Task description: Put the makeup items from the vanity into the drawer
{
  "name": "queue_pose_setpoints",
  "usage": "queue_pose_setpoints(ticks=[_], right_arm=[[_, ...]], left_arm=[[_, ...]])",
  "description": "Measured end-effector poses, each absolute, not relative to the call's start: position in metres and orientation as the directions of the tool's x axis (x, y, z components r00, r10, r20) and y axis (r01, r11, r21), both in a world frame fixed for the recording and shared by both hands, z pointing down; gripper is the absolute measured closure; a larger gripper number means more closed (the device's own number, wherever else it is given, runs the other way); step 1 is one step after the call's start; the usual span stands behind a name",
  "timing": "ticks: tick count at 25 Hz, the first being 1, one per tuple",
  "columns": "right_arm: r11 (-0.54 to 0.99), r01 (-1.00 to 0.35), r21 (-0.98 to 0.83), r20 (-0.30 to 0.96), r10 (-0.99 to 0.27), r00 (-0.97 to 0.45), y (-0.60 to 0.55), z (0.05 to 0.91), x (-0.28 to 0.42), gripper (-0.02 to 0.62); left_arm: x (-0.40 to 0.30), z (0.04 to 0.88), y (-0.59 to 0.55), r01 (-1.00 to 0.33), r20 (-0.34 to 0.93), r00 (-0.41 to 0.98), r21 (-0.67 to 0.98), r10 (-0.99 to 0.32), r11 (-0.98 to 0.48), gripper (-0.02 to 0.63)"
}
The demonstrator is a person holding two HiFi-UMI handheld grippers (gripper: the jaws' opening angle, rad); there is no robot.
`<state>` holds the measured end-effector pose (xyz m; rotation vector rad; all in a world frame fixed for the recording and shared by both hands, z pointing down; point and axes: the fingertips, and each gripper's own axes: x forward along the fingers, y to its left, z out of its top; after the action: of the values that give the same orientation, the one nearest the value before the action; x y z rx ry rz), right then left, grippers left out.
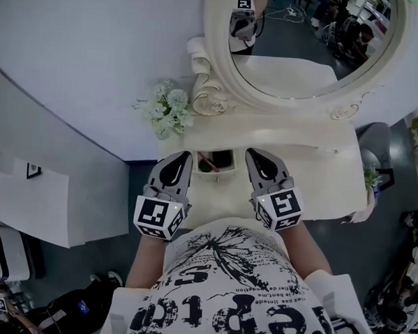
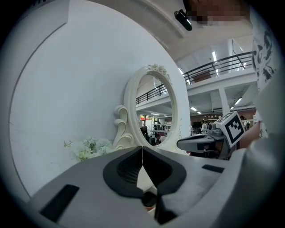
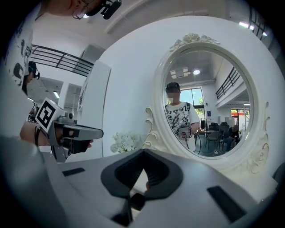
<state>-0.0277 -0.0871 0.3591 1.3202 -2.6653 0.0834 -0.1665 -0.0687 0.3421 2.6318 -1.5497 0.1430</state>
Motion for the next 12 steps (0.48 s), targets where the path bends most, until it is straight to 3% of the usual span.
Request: queue_pose_setpoints(ticks=[12], right_arm=[[0.617,-0.787,0.012,0.168,-0.777,-0.607,-0.0886,0.3582,-0.0268,0.578]], left_arm=[[-0.161,0.3473,-0.0684,-0.878,0.145,0.474,0.003,-0.868,-0.479,0.584]])
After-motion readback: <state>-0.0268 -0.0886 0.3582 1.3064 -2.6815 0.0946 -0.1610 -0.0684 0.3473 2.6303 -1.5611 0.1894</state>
